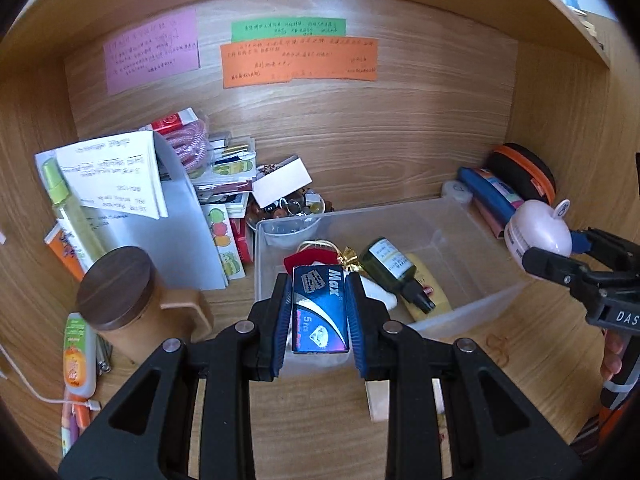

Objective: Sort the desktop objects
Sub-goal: 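Lift the card pack and pink object and carry both over the clear box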

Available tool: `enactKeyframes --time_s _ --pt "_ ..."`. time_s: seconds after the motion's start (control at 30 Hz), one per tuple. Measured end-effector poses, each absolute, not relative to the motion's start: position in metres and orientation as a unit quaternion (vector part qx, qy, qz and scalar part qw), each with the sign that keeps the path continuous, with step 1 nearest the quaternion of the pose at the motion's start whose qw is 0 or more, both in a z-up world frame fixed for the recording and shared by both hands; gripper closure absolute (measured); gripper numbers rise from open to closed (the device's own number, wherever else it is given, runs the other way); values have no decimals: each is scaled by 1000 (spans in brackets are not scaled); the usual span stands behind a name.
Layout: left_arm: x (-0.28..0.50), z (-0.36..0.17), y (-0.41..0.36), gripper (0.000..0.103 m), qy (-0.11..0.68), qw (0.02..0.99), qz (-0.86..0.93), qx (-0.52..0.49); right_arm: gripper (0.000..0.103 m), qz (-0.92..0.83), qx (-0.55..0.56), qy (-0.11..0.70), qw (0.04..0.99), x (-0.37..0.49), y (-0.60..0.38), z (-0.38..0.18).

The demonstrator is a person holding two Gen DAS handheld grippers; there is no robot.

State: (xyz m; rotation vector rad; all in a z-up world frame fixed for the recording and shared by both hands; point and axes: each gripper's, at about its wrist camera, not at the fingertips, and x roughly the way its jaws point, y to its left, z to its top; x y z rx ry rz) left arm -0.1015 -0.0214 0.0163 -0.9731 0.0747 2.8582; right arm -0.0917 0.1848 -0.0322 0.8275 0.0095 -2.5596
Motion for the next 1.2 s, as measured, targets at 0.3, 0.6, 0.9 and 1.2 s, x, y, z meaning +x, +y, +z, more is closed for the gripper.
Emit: enactKeyframes --time_s 0.3,0.6,0.9,1.2 --pt "-141 2 -22 77 21 65 937 -342 42 -919 323 20 225 -129 172 -43" --pt "-181 -24 -22 77 25 67 925 -373 42 -908 350 30 229 -161 159 -63" --pt "-206 -37 -20 77 20 73 918 -389 42 -900 375 36 221 -184 148 -82" --pt "-217 -53 -13 77 33 78 909 -408 42 -894 390 64 210 -199 138 -90"
